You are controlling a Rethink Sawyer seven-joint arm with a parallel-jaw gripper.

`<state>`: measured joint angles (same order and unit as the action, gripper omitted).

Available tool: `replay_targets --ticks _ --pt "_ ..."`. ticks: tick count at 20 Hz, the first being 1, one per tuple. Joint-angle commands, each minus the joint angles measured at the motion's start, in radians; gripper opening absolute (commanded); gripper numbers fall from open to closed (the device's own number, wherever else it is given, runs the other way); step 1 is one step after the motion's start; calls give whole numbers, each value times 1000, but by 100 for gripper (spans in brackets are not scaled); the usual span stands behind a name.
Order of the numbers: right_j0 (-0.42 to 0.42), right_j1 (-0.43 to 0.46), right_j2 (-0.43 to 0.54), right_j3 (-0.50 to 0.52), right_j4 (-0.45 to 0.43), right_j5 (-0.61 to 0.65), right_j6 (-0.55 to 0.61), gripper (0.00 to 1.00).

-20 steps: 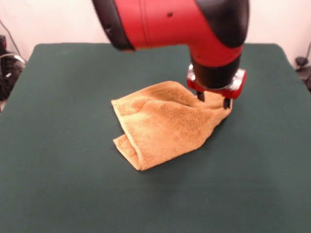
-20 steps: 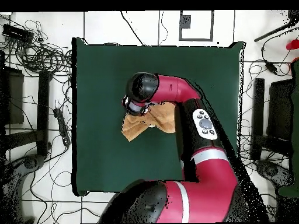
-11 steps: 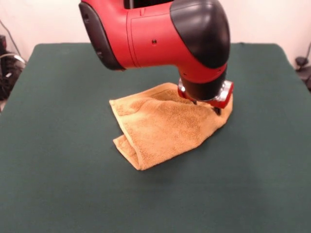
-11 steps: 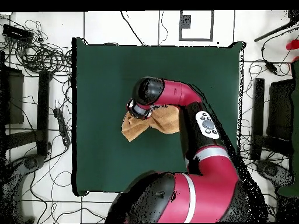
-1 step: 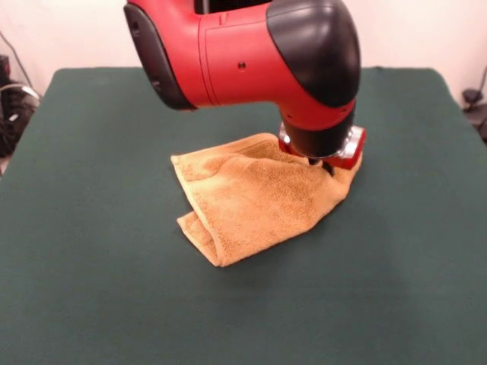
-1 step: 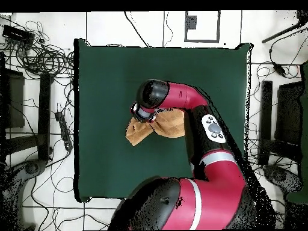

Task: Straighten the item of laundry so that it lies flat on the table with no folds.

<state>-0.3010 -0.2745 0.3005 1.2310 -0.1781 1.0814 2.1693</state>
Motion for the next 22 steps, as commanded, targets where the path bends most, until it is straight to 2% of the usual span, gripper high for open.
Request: replay_targets --ticks 1,5,9,22 --pt "7 31 21 55 -58 -111 -66 0" --pt "10 30 20 48 -61 -104 -69 0" --pt "16 32 24 0 -40 -20 -66 0" --pt "20 -41 57 -45 51 142 -18 0"
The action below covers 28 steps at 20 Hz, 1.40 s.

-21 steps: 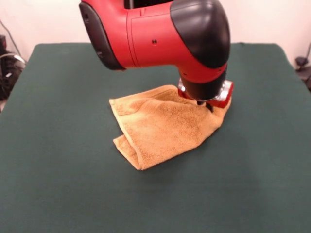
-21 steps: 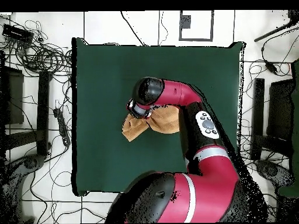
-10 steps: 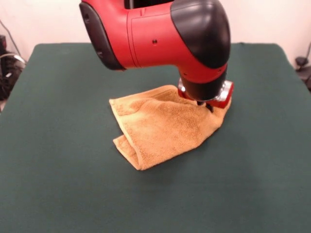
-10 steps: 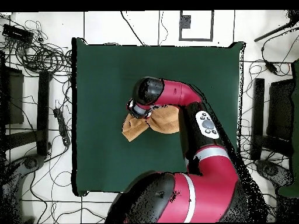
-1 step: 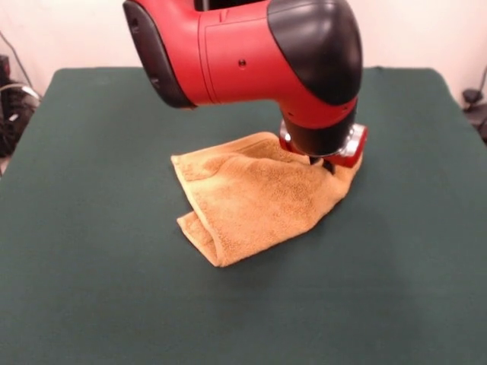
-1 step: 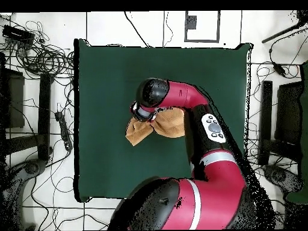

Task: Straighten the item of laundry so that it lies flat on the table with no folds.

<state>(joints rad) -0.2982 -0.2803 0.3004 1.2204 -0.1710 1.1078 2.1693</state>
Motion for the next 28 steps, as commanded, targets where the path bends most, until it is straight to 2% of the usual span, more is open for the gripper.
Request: replay_targets --ticks 1,20,25,28 --pt "18 -32 58 -45 47 126 -18 0" --pt "28 -23 75 -121 78 212 -7 0" --pt "11 -58 86 -71 112 191 -2 0" --pt "20 -44 81 -136 110 245 -8 0"
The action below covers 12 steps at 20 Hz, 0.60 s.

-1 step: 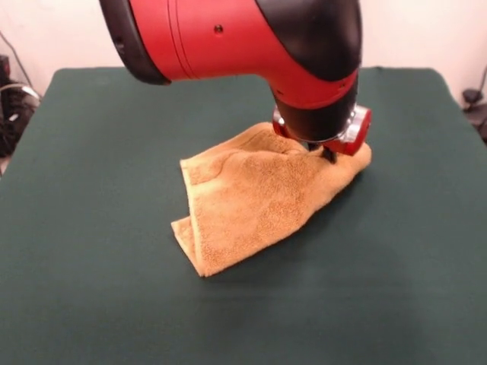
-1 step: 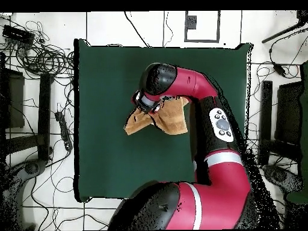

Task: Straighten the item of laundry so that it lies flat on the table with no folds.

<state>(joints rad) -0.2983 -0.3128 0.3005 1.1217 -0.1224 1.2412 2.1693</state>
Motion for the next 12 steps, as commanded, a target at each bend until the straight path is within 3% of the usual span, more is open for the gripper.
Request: replay_targets --ticks 1,9,12 --pt "21 -15 80 -42 66 117 -6 0" --pt "31 -91 56 -36 63 105 9 0" --pt "18 -149 50 41 100 -2 72 0"
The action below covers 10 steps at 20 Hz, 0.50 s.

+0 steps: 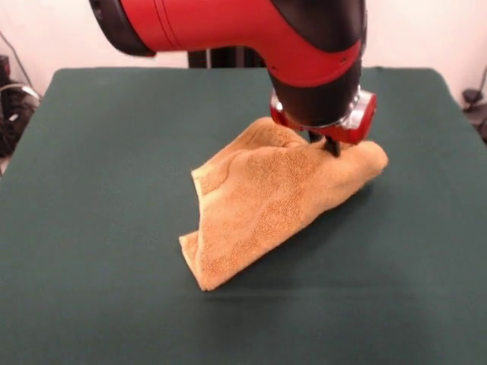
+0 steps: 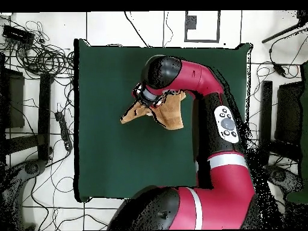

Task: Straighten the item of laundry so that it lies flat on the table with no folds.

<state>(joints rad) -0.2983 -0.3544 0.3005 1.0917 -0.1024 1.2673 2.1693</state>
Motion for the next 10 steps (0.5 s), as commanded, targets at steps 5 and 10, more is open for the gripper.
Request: replay_targets --ticks 5,10 --pt "-2 -175 30 159 79 -91 53 0" --pt "-23 -209 27 208 89 -102 27 0"
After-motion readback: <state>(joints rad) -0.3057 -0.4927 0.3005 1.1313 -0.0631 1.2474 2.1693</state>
